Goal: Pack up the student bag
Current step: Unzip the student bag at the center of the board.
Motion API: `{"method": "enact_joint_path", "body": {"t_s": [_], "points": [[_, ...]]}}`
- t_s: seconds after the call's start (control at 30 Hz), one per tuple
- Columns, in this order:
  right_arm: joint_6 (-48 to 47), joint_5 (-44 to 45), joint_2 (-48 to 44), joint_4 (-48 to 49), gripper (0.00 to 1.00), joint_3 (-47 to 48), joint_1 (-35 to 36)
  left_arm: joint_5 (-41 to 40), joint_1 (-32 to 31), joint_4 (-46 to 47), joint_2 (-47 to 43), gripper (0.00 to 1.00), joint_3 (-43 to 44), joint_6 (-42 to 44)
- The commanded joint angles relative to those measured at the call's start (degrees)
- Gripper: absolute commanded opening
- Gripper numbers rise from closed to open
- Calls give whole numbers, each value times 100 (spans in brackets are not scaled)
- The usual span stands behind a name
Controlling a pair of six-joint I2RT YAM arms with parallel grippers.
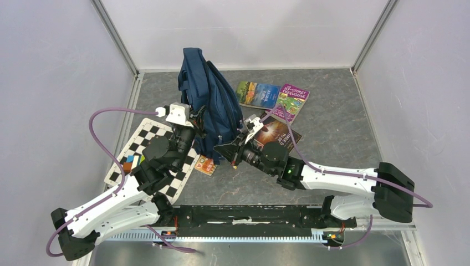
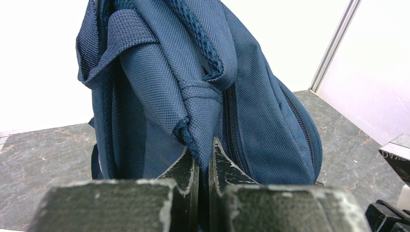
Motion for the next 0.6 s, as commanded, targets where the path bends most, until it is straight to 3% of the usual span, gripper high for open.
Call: {"method": "enact_joint_path", "body": {"t_s": [0.0, 0.37, 0.57], "points": [[-92, -361, -415, -188, 0, 464, -28, 93, 50, 329, -65, 2, 20, 144], [-81, -762, -377, -952, 0, 1356, -94, 1470, 43, 354, -271, 2, 0, 382], [62, -1032, -334, -1330, 0, 1794, -549, 1981, 45, 237, -218, 2, 103, 242]]}}
